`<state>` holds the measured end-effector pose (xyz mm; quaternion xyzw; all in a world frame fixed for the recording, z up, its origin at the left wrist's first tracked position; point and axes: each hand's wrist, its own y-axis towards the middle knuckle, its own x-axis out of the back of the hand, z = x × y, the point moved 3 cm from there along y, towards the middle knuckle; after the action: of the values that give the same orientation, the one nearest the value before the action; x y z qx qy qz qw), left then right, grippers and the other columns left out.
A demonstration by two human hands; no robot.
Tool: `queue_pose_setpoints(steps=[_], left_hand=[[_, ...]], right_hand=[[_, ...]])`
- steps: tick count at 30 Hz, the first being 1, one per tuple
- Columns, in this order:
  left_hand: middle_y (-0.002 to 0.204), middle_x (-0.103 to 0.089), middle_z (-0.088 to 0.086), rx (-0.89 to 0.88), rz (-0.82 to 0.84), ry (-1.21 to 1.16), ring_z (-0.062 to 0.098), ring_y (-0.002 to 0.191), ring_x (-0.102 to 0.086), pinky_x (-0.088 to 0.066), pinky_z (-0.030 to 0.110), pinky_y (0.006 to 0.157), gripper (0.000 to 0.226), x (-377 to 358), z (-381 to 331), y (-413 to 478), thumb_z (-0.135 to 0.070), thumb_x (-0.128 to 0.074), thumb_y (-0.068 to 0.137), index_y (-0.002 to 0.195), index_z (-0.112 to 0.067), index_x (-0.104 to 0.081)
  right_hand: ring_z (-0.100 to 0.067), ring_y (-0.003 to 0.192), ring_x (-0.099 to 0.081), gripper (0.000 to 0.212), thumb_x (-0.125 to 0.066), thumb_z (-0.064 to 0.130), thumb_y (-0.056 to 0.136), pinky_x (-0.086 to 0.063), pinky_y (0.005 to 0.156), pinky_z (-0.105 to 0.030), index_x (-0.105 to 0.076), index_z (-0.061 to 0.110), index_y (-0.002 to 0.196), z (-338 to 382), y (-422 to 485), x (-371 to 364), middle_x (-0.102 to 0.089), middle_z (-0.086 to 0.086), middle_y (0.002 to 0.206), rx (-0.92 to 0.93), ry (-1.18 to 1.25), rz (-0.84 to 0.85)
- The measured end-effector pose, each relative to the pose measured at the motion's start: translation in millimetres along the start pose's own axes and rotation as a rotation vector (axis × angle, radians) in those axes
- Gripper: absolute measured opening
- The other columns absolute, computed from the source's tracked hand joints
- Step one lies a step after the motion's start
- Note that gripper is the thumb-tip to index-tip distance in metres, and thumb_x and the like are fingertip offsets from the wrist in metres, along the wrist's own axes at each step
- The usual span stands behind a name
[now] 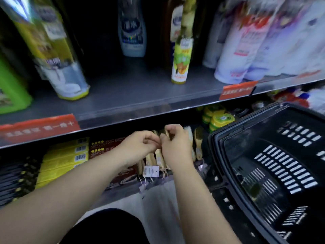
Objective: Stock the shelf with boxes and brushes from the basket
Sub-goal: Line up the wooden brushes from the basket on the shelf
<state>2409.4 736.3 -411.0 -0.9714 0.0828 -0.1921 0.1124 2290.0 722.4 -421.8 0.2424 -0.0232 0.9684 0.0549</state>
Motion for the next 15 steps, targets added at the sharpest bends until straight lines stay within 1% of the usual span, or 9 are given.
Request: queue_pose_setpoints(steps=[2, 4, 5, 6, 8, 9, 11, 13, 15], left_hand=[[0.086, -0.070, 0.004, -0.046, 0.020, 0.038, 0.011, 0.077, -0.061, -0.047, 0.025, 0.076, 0.012, -6, -28, -10, -0.007, -0.063, 0.084, 0.087, -0.018, -0.068], [0.086, -0.068, 0.004, -0.098, 0.026, 0.110, 0.012, 0.073, -0.059, -0.046, 0.022, 0.070, 0.009, -22, -51, -16, -0.011, -0.065, 0.086, 0.092, -0.015, -0.068], [0.088, -0.067, 0.004, -0.128, 0.031, 0.159, 0.014, 0.076, -0.060, -0.046, 0.020, 0.070, 0.009, -34, -62, -18, -0.011, -0.063, 0.087, 0.095, -0.015, -0.066], [0.091, -0.066, 0.005, -0.161, 0.040, 0.203, 0.017, 0.083, -0.062, -0.047, 0.022, 0.075, 0.010, -49, -71, -19, -0.010, -0.061, 0.088, 0.097, -0.013, -0.065], [0.096, -0.064, 0.008, -0.236, 0.089, 0.273, 0.025, 0.096, -0.062, -0.047, 0.027, 0.085, 0.015, -85, -83, -18, -0.006, -0.057, 0.089, 0.103, -0.010, -0.062], [0.098, -0.063, 0.006, -0.279, 0.125, 0.324, 0.024, 0.097, -0.061, -0.045, 0.027, 0.084, 0.019, -105, -86, -17, -0.007, -0.057, 0.089, 0.107, -0.010, -0.061], [0.106, -0.061, -0.001, -0.373, 0.201, 0.529, 0.016, 0.098, -0.057, -0.041, 0.021, 0.082, 0.027, -142, -87, -15, -0.021, -0.057, 0.091, 0.118, -0.016, -0.058], [0.121, -0.056, -0.004, -0.444, 0.309, 0.754, 0.014, 0.113, -0.049, -0.035, 0.023, 0.095, 0.033, -171, -80, -13, -0.036, -0.051, 0.094, 0.125, -0.023, -0.053], [0.124, -0.056, -0.003, -0.491, 0.391, 0.945, 0.015, 0.121, -0.044, -0.021, 0.028, 0.111, 0.033, -187, -73, -11, -0.041, -0.041, 0.098, 0.123, -0.024, -0.055]], right_hand=[[-0.023, 0.106, -0.055, 0.016, -0.058, 0.018, 0.088, -0.044, 0.095, -0.037, -0.060, 0.021, 0.104, 6, -5, 34, -0.058, -0.007, 0.114, 0.044, -0.080, 0.096], [-0.022, 0.097, -0.059, 0.012, -0.059, 0.018, 0.087, -0.047, 0.087, -0.034, -0.062, 0.023, 0.097, 0, -12, 76, -0.063, -0.005, 0.104, 0.082, -0.186, 0.156], [-0.022, 0.093, -0.060, 0.010, -0.058, 0.017, 0.086, -0.049, 0.083, -0.033, -0.062, 0.024, 0.092, -8, -16, 98, -0.065, -0.003, 0.100, 0.093, -0.226, 0.166], [-0.021, 0.090, -0.061, 0.011, -0.058, 0.015, 0.086, -0.049, 0.082, -0.032, -0.061, 0.026, 0.088, -17, -19, 119, -0.066, -0.002, 0.097, 0.090, -0.259, 0.172], [-0.017, 0.087, -0.062, 0.016, -0.057, 0.015, 0.087, -0.050, 0.080, -0.031, -0.055, 0.030, 0.081, -42, -26, 157, -0.065, 0.004, 0.091, 0.040, -0.326, 0.199], [-0.016, 0.084, -0.062, 0.017, -0.057, 0.016, 0.088, -0.050, 0.077, -0.031, -0.054, 0.031, 0.080, -56, -29, 173, -0.065, 0.006, 0.088, -0.004, -0.354, 0.228], [-0.016, 0.079, -0.061, 0.011, -0.057, 0.017, 0.089, -0.049, 0.072, -0.030, -0.057, 0.027, 0.084, -88, -32, 195, -0.064, 0.004, 0.085, -0.101, -0.387, 0.307], [-0.016, 0.078, -0.060, 0.006, -0.057, 0.015, 0.089, -0.048, 0.070, -0.028, -0.061, 0.019, 0.089, -118, -32, 211, -0.066, -0.001, 0.087, -0.165, -0.437, 0.374], [-0.016, 0.081, -0.059, 0.010, -0.058, 0.013, 0.088, -0.046, 0.071, -0.027, -0.066, 0.012, 0.094, -146, -28, 221, -0.067, -0.006, 0.093, -0.222, -0.483, 0.427]])
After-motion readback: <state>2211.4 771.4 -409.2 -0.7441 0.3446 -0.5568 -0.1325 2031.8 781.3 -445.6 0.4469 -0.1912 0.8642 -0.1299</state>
